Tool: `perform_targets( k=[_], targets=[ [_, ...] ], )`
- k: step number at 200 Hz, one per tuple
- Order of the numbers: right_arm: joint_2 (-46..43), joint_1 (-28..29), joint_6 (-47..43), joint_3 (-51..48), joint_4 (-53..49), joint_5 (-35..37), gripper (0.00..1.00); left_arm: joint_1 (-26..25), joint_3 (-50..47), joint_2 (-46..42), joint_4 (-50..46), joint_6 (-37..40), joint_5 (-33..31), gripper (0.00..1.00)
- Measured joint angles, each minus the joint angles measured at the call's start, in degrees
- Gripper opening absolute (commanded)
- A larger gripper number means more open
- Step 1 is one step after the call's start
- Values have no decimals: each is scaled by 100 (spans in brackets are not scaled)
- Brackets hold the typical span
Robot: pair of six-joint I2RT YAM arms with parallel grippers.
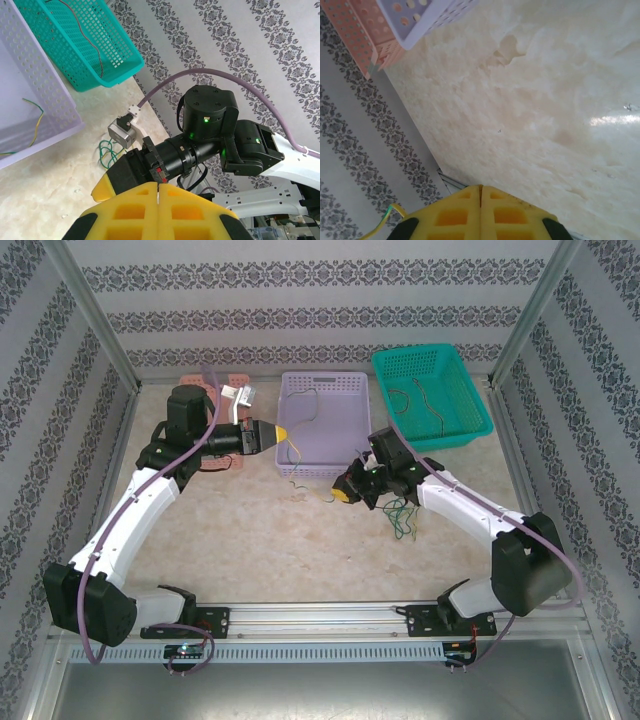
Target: Untangle the cables
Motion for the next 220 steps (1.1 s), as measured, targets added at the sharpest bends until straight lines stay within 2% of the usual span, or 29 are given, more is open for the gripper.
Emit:
perform_targets(
  k=[37, 84, 115, 162, 220],
  targets=[
    [-68, -136, -20, -20, 0, 160, 0, 0, -101, -92, 24, -52, -192, 0],
    [-476, -592, -20, -44, -48, 520, 0, -2, -413, -398, 243, -522, -697, 0],
    [-887, -791, 66, -125, 107, 1019, 0, -4, -1097, -769, 662, -1493, -1386, 0],
    [-1178, -973, 531, -170, 1119, 2063, 0, -197, -2396, -1508, 1058, -3346, -2745, 0],
    [-717, -1298, 1141, 345, 1445, 2492, 0, -332, -2555, -2100, 1056, -4022, -3453, 0]
  ],
)
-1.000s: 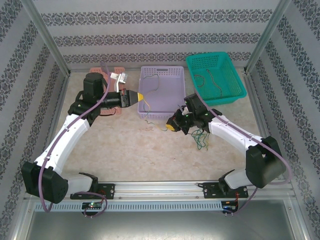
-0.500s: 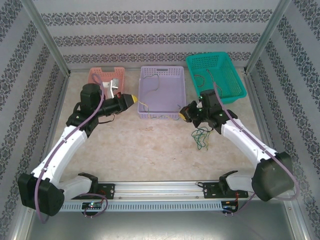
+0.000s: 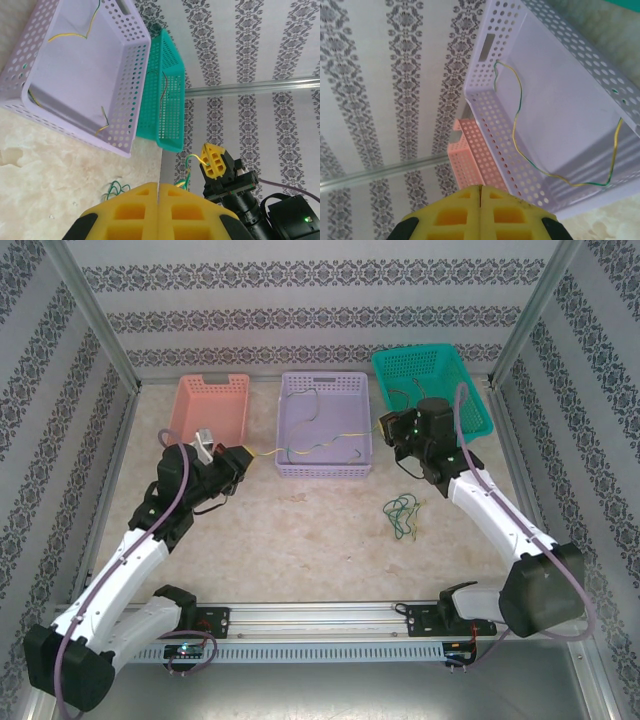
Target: Untangle the cables
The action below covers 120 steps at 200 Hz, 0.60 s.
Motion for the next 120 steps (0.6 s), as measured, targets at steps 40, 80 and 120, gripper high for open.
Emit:
perform_targets(
  k=[40, 80, 120],
  targets=[
    [125, -52, 396, 39, 9, 37, 0, -44, -79, -223, -24, -66, -179, 0],
    [339, -50, 509, 168, -20, 33, 0, -44, -79, -192, -42, -61, -212, 0],
    [944, -39, -131, 1150, -92, 13, 0, -46, -17, 256, -81, -13, 11, 51]
  ],
)
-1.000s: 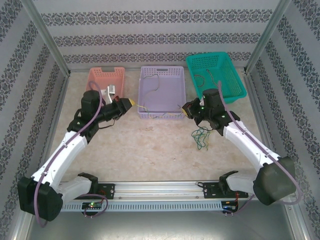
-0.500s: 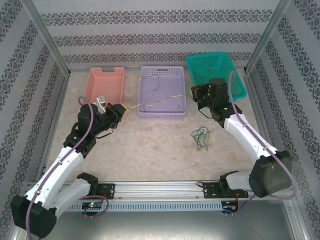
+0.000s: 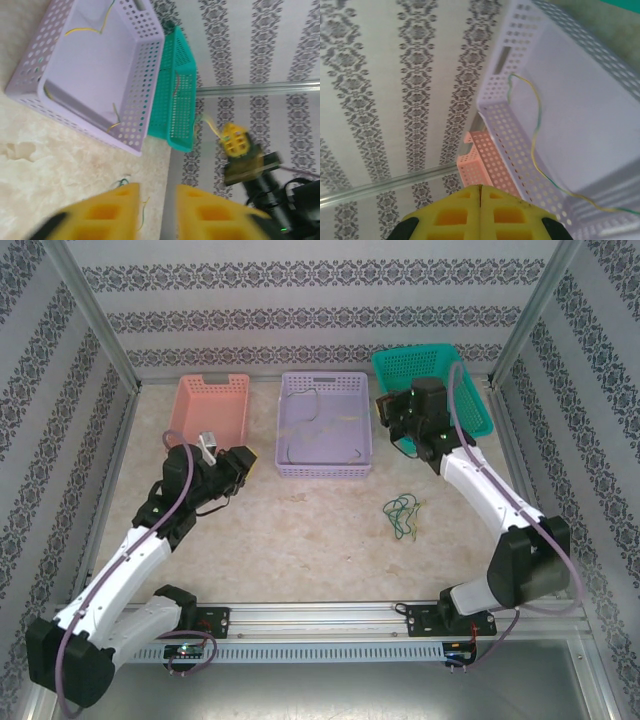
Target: Untangle the cables
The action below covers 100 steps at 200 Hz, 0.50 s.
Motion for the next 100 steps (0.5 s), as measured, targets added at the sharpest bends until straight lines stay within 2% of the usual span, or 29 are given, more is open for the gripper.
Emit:
perform_targets(
  k=[16, 35, 73, 100],
  targets=[
    [293, 0, -439, 581, -46, -20, 0, -2, 138, 227, -199, 96, 109, 63],
    [533, 0, -999, 1143, -166, -76, 0, -15, 448, 382, -577, 291, 186, 71],
    [1043, -15, -2319, 2321, -953, -116, 0, -28, 1274, 319, -1464, 793, 85, 71],
    [1143, -15, -2855, 2476, -1329, 55, 0, -28, 1443, 50, -1864, 1019, -46, 69]
  ],
)
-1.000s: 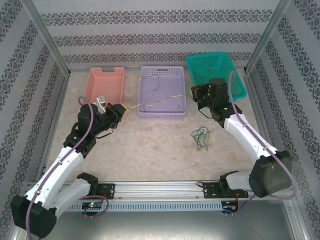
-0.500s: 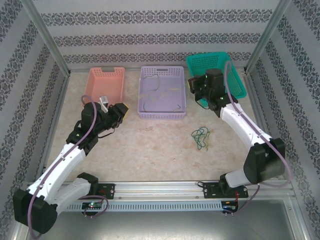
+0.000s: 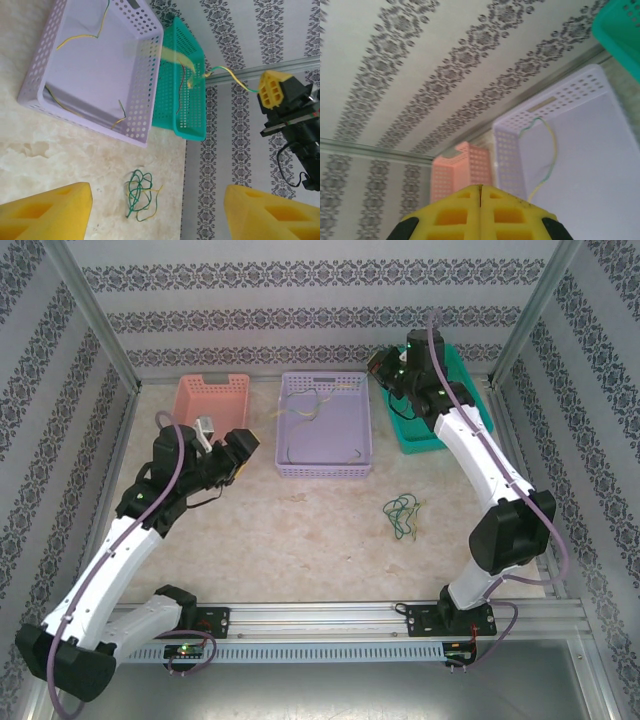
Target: Untangle the cables
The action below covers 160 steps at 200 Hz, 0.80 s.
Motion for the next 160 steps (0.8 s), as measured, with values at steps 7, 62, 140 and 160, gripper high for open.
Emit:
perform_targets(
  k=[7, 62, 140, 160],
  targets=[
    [4, 0, -26, -37, -61, 107, 0, 0, 0, -55, -94, 22, -33, 68],
    [4, 59, 1106, -898, -339, 1394, 0, 0, -149, -411, -463, 33, -227, 64],
    [1311, 831, 4806, 1189, -2896, 3058, 0, 0, -181, -802, -750, 13, -350, 61],
    [1705, 870, 5571, 1792, -3611, 3163, 0, 0, -190, -975, -835, 11, -378, 60]
  ],
)
